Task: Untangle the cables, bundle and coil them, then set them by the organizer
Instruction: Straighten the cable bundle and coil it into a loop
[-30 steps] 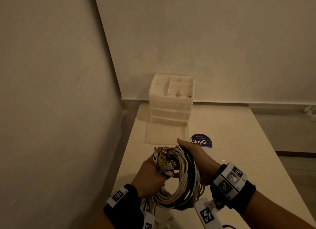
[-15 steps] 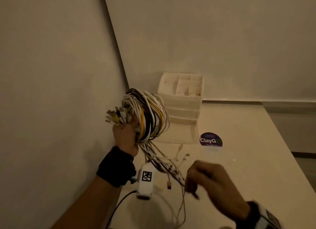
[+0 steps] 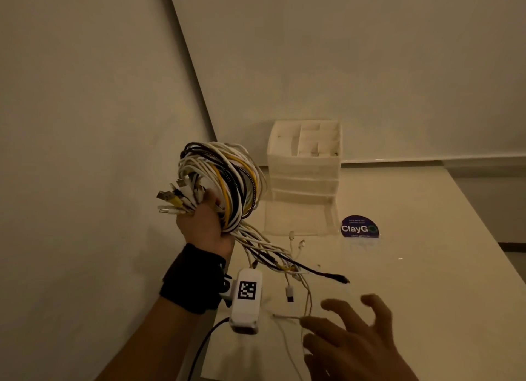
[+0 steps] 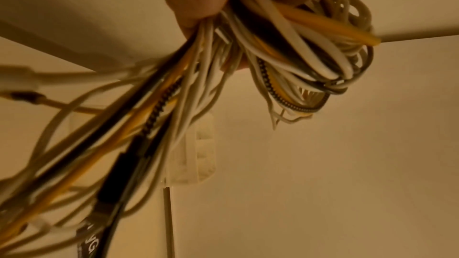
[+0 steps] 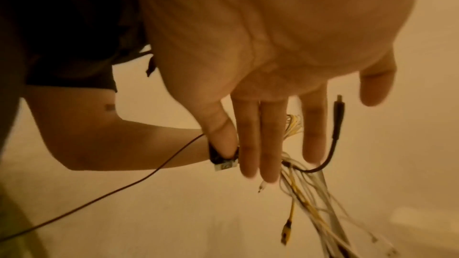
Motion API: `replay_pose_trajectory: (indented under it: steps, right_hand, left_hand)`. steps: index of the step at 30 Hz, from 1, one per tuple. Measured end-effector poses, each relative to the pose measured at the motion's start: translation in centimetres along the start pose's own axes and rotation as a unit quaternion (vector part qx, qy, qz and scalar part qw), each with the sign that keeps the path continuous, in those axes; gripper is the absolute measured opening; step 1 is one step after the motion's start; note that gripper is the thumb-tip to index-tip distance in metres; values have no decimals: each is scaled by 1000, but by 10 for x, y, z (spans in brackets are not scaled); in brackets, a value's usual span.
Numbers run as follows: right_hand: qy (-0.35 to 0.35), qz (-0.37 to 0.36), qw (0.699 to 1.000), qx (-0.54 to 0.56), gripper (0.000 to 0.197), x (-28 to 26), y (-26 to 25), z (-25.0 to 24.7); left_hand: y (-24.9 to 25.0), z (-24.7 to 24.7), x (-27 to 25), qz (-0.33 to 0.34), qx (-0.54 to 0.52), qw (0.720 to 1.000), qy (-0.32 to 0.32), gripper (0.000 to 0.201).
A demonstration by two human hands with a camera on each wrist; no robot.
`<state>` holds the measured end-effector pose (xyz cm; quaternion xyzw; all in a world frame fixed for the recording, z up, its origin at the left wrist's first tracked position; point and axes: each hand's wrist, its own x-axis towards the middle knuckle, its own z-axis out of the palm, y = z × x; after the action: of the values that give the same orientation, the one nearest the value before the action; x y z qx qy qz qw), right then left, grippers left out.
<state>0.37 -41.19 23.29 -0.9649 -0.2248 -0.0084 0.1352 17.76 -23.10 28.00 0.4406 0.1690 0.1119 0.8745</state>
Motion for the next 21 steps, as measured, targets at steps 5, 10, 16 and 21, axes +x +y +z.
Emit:
replay_pose_trajectory:
  steps: [5,10,16,21]
  right_hand:
    - [-115,-74,933,333,17,34,-21,5]
    - [42,120,554,823,81,74,-18,27]
    - [255,232,364,865,38,84,2,9]
    - [360,303,556,685,26,99,35,-2]
  left_hand:
    - [-13,7,-14,-33,-41,998,-35,58]
    - [-29,6,-22,-91,-46,994,-44,16]
    - [-49,-11,-38,-78,43,996,7,15]
    - [-60,-16,-50,-65,90,994,26,21]
